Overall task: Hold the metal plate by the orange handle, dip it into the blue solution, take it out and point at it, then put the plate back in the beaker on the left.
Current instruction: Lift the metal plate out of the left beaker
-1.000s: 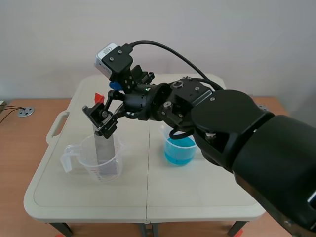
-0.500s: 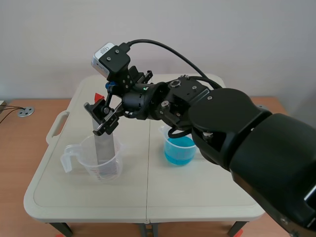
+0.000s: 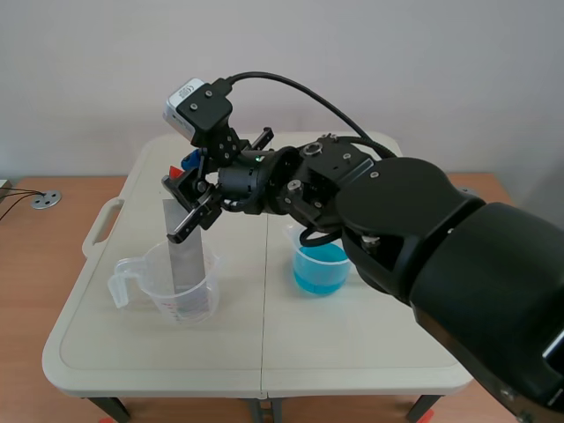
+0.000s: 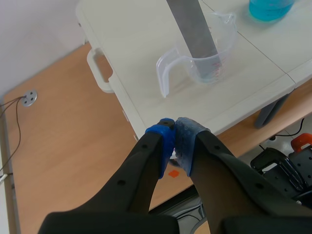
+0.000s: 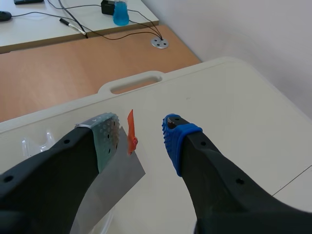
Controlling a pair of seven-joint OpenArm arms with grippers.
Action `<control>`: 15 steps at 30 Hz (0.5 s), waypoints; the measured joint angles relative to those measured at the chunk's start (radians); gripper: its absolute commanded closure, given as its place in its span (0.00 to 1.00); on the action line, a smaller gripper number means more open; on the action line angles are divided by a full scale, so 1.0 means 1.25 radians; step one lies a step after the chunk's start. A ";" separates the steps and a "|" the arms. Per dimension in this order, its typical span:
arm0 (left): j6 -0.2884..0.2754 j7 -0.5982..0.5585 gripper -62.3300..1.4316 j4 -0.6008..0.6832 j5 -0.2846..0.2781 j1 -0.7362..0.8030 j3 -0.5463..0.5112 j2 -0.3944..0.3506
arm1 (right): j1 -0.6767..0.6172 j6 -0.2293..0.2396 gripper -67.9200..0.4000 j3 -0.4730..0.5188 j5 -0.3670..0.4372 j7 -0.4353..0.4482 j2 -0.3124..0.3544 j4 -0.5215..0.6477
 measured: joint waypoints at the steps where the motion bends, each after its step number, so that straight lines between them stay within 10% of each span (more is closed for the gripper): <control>1: 0.000 0.000 0.93 0.000 0.000 0.000 0.000 0.000 | 0.000 0.000 0.77 0.000 0.000 -0.006 0.000 0.000; 15: 0.000 0.000 0.93 0.000 0.000 0.000 0.000 0.000 | 0.000 0.001 0.98 0.000 0.000 0.007 0.000 0.000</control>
